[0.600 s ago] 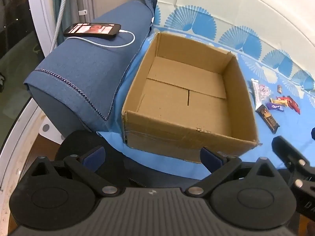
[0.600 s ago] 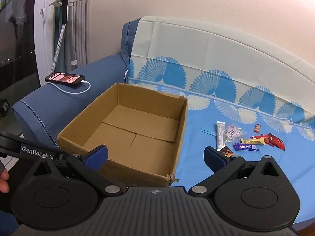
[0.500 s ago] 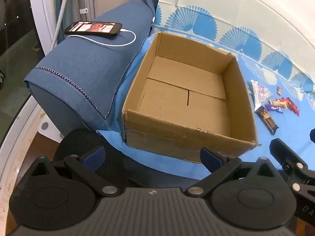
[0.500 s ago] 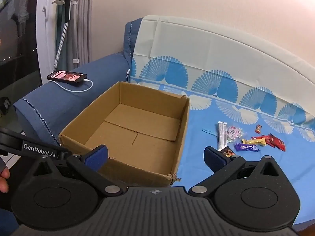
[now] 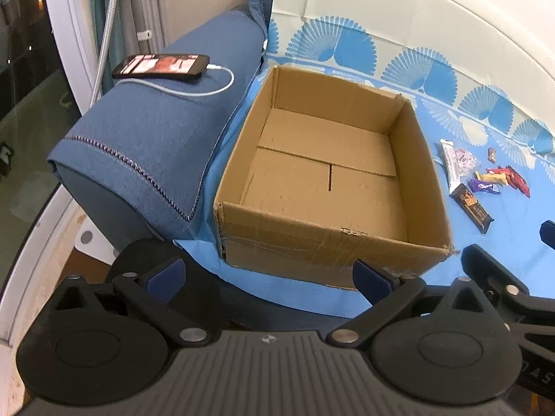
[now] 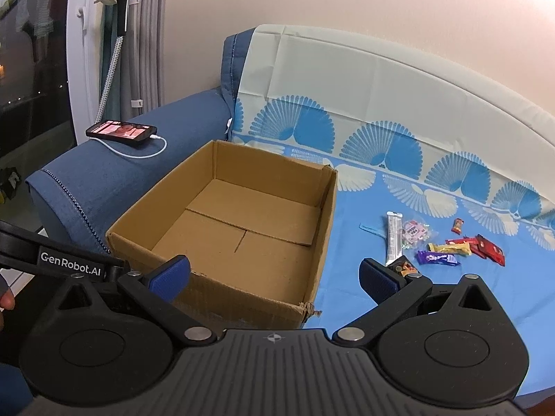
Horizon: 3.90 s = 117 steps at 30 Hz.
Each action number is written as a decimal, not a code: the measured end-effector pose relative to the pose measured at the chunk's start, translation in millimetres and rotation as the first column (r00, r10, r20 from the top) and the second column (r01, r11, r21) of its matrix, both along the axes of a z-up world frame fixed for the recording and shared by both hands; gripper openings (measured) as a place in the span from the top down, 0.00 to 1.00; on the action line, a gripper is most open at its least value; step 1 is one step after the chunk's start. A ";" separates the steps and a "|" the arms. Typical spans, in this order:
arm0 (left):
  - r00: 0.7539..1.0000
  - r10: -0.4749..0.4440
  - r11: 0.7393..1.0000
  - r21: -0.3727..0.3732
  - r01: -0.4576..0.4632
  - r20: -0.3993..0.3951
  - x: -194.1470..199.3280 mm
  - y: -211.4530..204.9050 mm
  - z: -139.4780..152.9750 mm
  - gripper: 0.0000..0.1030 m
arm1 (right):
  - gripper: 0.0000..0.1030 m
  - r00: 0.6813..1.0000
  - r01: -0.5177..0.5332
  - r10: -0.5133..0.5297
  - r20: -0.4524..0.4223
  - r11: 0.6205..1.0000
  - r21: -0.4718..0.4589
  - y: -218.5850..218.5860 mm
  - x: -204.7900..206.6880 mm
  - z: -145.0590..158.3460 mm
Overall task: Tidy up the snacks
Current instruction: 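Move both tools from the box toward the snacks on the bed, then grasp the silver stick pack with left tool while right tool grasps the dark biscuit bar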
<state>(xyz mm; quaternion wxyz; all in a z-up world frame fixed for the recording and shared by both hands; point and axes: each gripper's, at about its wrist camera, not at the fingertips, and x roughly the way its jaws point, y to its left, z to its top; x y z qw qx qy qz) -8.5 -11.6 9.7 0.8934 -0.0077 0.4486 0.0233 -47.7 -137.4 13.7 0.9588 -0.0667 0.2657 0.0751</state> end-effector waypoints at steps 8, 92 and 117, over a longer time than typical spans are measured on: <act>1.000 -0.018 0.998 0.061 0.016 0.026 -1.0 -7.9 3.7 0.00 | 0.00 1.000 0.007 -0.007 -0.008 1.000 0.016 -1.1 1.7 -1.8; 0.883 -0.191 0.981 -0.064 0.181 -0.428 400.8 -379.2 -209.7 0.00 | 0.10 0.822 0.505 -0.407 -0.398 0.844 0.179 -341.5 222.9 -203.2; 0.873 -0.390 0.920 -0.104 0.377 -0.292 291.5 -352.8 -116.0 0.74 | 0.58 0.830 0.540 -0.480 -0.283 0.818 0.198 -320.0 175.0 -149.4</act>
